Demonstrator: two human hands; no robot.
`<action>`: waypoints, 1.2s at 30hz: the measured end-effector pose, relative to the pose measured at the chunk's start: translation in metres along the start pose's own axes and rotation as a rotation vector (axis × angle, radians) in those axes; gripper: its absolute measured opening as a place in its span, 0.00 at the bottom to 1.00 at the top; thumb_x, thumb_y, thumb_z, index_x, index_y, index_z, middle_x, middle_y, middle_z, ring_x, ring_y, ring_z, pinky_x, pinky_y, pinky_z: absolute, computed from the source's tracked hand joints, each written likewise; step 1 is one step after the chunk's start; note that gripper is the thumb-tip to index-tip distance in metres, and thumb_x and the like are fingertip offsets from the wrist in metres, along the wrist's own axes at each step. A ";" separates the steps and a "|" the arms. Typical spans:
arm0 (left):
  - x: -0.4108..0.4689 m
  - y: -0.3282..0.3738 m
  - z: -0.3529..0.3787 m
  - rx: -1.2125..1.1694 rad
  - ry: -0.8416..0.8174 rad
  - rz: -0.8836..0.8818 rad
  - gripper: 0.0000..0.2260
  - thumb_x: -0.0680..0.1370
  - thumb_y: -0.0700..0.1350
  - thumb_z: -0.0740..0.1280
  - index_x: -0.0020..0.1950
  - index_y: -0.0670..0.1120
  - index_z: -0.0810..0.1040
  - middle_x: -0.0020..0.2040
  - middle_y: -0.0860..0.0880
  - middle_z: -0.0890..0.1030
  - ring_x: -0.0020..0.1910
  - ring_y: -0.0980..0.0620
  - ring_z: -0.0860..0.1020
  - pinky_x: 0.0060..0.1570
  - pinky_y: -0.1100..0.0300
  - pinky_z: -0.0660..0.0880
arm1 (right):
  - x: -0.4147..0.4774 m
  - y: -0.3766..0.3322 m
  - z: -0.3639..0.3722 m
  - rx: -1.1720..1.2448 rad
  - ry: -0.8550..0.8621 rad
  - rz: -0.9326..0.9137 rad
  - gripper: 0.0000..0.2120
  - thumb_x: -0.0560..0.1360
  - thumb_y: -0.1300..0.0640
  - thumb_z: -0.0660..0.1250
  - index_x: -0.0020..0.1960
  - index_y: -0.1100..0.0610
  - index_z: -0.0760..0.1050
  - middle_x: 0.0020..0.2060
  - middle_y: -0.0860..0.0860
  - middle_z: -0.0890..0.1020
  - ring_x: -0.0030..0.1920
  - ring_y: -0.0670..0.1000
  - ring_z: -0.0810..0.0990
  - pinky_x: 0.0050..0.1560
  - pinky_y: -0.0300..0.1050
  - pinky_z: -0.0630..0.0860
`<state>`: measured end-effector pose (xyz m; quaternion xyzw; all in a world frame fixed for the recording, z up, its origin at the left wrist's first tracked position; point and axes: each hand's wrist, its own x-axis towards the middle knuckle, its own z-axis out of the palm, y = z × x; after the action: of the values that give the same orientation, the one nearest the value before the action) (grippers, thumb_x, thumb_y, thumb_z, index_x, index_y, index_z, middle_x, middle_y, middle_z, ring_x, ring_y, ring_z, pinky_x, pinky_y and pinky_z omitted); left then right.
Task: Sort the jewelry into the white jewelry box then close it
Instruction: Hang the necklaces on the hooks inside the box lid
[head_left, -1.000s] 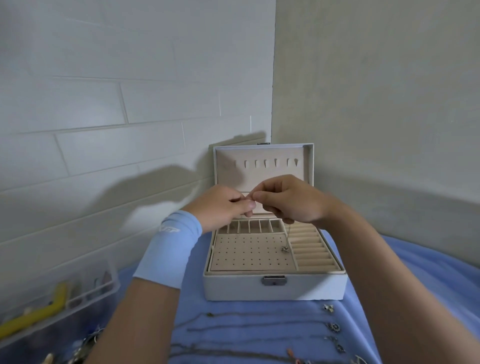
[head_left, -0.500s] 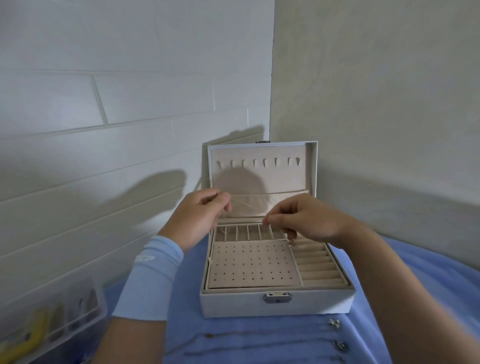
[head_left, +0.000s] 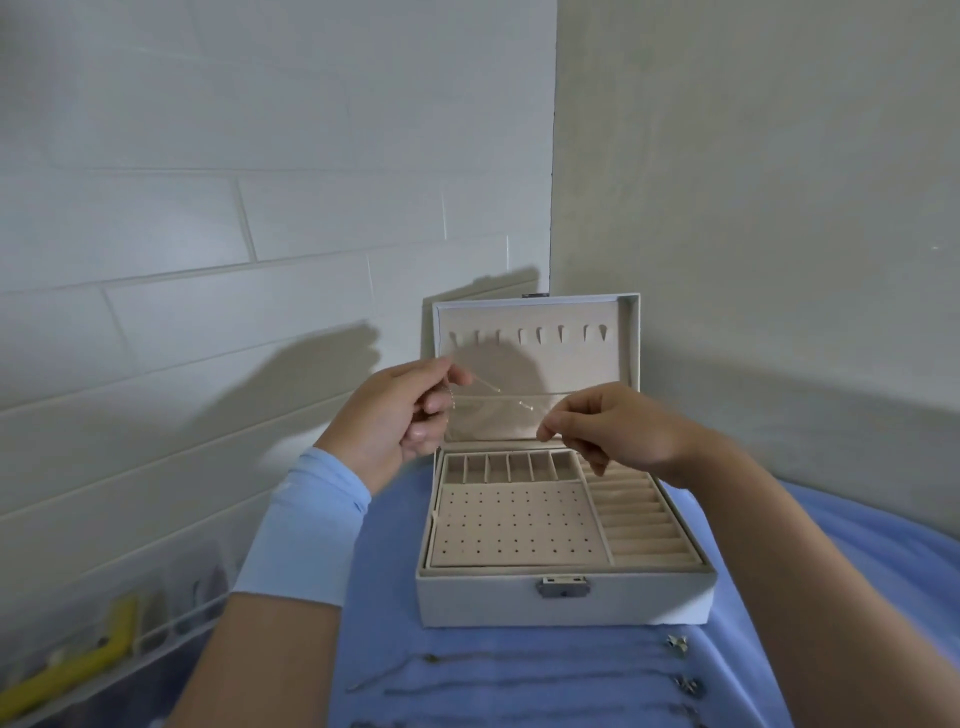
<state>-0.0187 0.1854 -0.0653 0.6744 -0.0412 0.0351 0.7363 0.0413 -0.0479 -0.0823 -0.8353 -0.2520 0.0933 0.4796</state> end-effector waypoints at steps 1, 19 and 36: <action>0.002 -0.001 -0.001 0.008 -0.001 -0.033 0.13 0.84 0.45 0.58 0.49 0.42 0.80 0.30 0.51 0.69 0.22 0.57 0.59 0.27 0.62 0.51 | 0.002 0.000 0.001 0.019 -0.007 0.013 0.11 0.82 0.57 0.64 0.47 0.59 0.84 0.29 0.51 0.70 0.29 0.47 0.68 0.34 0.43 0.73; -0.076 0.042 -0.007 0.216 0.099 -0.086 0.08 0.80 0.34 0.64 0.54 0.42 0.82 0.47 0.46 0.86 0.24 0.55 0.59 0.25 0.66 0.57 | -0.041 -0.085 0.036 -0.233 0.108 -0.160 0.10 0.81 0.55 0.67 0.56 0.56 0.84 0.39 0.42 0.85 0.41 0.48 0.83 0.47 0.41 0.80; -0.206 0.030 -0.052 -0.005 0.225 0.101 0.10 0.79 0.40 0.67 0.59 0.44 0.82 0.57 0.48 0.85 0.28 0.55 0.71 0.33 0.60 0.61 | -0.111 -0.141 0.126 -0.042 -0.337 -0.205 0.06 0.76 0.53 0.74 0.44 0.55 0.86 0.26 0.48 0.63 0.29 0.49 0.58 0.31 0.44 0.57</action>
<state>-0.2263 0.2403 -0.0624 0.6616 0.0076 0.1476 0.7352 -0.1504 0.0491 -0.0384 -0.7878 -0.4143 0.1769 0.4200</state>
